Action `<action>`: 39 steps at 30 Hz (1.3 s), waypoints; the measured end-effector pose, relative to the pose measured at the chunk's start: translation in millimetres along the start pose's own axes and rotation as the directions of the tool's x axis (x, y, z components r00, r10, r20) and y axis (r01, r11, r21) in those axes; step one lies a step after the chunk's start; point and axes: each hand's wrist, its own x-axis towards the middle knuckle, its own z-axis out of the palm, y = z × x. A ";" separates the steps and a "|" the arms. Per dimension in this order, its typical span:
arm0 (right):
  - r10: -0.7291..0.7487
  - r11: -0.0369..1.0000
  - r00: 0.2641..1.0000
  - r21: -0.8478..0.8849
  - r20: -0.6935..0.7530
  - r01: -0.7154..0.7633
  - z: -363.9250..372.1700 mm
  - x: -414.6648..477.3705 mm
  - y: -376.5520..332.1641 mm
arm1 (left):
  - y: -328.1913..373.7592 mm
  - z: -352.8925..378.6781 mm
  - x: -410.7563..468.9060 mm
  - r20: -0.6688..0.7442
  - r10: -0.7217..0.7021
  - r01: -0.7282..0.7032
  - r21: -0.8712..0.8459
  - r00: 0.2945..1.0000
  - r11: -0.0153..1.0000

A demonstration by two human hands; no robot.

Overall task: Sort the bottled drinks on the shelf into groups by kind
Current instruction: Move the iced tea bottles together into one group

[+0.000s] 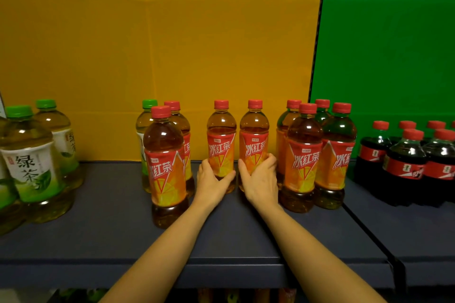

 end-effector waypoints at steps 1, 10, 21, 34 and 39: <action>-0.020 1.000 1.000 -0.008 0.009 0.020 0.4 -0.3 1.0 | -0.2 0.3 0.2 0.008 -0.006 0.006 -0.005 1.000 1.000; -0.064 0.997 0.997 -0.042 -0.035 0.063 8.0 0.2 3.8 | -6.5 4.0 1.8 0.002 0.102 -0.102 0.027 0.995 0.994; 0.002 1.000 0.998 0.025 -0.070 -0.001 9.7 5.3 7.1 | -5.3 11.4 4.1 -0.012 0.212 -0.208 0.152 0.977 0.966; -0.209 0.936 0.970 0.312 0.122 0.163 -14.1 -37.7 -14.8 | 15.7 -25.9 -59.5 0.086 0.206 -0.210 0.043 0.975 0.977; -0.356 0.802 0.909 0.570 0.218 0.178 -10.6 -61.3 -48.3 | 3.9 -66.2 -104.6 -0.119 0.265 -0.277 -0.091 0.957 0.957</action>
